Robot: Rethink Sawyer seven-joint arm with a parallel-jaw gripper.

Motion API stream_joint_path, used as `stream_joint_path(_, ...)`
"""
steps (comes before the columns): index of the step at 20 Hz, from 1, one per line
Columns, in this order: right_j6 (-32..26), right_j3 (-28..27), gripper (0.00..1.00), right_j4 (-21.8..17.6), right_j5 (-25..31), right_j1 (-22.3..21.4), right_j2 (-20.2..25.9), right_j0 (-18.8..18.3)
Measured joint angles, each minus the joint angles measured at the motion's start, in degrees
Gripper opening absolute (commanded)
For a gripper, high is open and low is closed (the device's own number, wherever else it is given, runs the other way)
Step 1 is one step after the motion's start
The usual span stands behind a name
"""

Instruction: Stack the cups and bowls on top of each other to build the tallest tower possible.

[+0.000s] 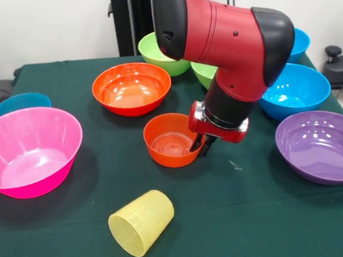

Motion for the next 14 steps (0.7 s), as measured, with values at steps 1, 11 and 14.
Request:
stream_joint_path(1, 0.0, 0.0, 0.0, 0.0, 0.0, 0.0, 0.1, -0.1)
stream_joint_path(11, 0.0, -0.4, 0.0, 0.4, 0.7, -0.2, 1.1, -1.3)
stream_joint_path(14, 0.0, -0.5, 0.0, 0.6, 1.1, -0.3, 1.5, -1.7)
